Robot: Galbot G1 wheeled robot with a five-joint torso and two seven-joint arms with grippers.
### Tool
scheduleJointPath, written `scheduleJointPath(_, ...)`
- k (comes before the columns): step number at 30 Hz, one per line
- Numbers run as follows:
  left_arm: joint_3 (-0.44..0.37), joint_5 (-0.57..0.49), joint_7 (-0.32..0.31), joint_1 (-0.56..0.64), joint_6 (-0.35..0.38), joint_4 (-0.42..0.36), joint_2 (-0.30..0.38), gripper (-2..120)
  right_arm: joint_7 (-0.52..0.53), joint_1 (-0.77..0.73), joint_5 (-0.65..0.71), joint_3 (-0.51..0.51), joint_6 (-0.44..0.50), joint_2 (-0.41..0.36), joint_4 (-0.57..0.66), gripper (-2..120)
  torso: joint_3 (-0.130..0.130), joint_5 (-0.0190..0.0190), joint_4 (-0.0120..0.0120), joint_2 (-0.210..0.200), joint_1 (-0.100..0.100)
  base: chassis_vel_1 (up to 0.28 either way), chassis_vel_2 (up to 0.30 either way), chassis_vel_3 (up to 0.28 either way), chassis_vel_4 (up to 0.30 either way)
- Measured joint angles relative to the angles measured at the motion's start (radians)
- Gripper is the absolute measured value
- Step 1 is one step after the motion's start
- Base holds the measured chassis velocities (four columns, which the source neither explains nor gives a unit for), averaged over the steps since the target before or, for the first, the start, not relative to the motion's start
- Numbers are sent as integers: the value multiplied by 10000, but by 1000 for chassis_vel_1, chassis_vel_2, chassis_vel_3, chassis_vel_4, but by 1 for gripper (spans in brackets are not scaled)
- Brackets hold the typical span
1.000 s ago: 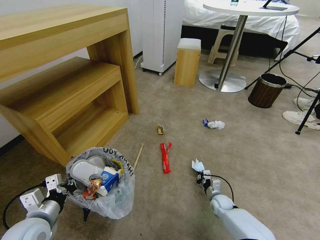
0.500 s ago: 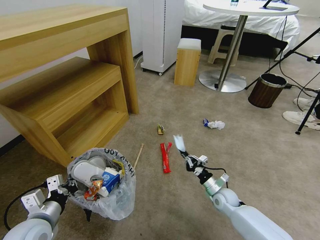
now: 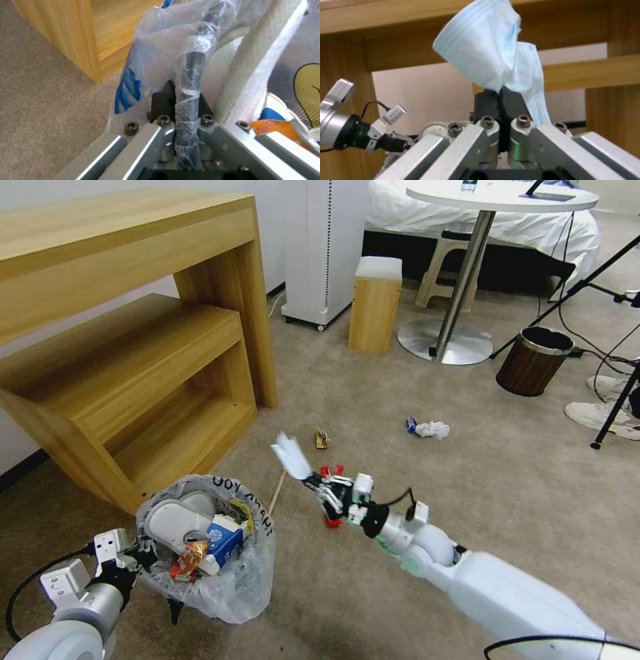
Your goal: Pick up the trash bin and place the garbage on the floor into it.
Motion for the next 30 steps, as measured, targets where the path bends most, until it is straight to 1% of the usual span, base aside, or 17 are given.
scheduleJointPath(1, 0, 0, 0, 0, 0, 0, 0, 0, 0, 0, 0, 0, 0, 0, 0, 0, 0, 0, 0, 0, 0, 0, 0, 0, 0)
scheduleJointPath(3, 22, 33, -1, 0, 39, -58, -31, 0, 529, 628, 222, -717, -329, -40, 234, 0, 1, 1, 0, 0, 0, 0, 0, 0, 0)
scheduleJointPath(4, 22, 33, -1, 0, 39, -58, -31, 0, 529, 628, 222, -717, -329, -40, 234, 0, 1, 1, 0, 0, 0, 0, 0, 0, 0)
scheduleJointPath(7, 36, 71, -1, 33, 46, -161, -81, 0, 1181, 1563, 444, -1861, -808, 70, 312, 0, 0, 2, 0, 0, 0, 0, 0, 0, 0)
scheduleJointPath(8, 36, 73, 0, 40, 47, -184, -88, 0, 1280, 1806, 472, -2169, -871, 117, 288, 0, 1, 2, -1, 0, 0, 0, 0, 0, 0)
scheduleJointPath(9, 36, 73, 0, 40, 47, -184, -88, 0, 1280, 1806, 472, -2169, -871, 117, 288, 0, 1, 2, -1, 0, 0, 0, 0, 0, 0)
scheduleJointPath(12, 33, 73, 7, 42, 47, -234, -107, 0, 1456, 2615, 558, -3070, -942, 311, 68, 0, 1, 1, -1, 0, 0, 0, 0, 0, 0)
scheduleJointPath(13, 33, 73, 7, 42, 47, -234, -107, 0, 1456, 2615, 558, -3070, -942, 311, 68, 0, 1, 1, -1, 0, 0, 0, 0, 0, 0)
scheduleJointPath(16, 27, 71, 14, 29, 47, -266, -111, 0, 1619, 3412, 741, -3939, -994, 601, -125, 0, 0, 0, 1, 0, 0, 0, 0, 0, 0)
scheduleJointPath(17, 27, 71, 14, 29, 47, -266, -111, 0, 1619, 3412, 741, -3939, -994, 601, -125, 0, 0, 0, 1, 0, 0, 0, 0, 0, 0)
scheduleJointPath(20, 7, 60, 16, -4, 47, -266, -113, 0, 1740, 3872, 870, -4605, -1040, 836, -311, 0, 1, 0, 0, 0, 0, 0, 0, 0, 0)
scheduleJointPath(21, 7, 60, 16, -4, 47, -266, -113, 0, 1740, 3872, 870, -4605, -1040, 836, -311, 0, 1, 0, 0, 0, 0, 0, 0, 0, 0)
scheduleJointPath(24, 6, 25, 17, -84, 46, -260, -122, 0, 1795, 4100, 881, -5153, -1071, 987, -546, 0, 1, 0, -1, 0, 0, 0, 0, 0, 0)
scheduleJointPath(30, 23, 21, 18, -142, 46, -207, -154, 0, 1804, 4075, 713, -5501, -1071, 1178, -906, 0, 1, 1, -1, -1, 0, 0, 0, 0, 0)
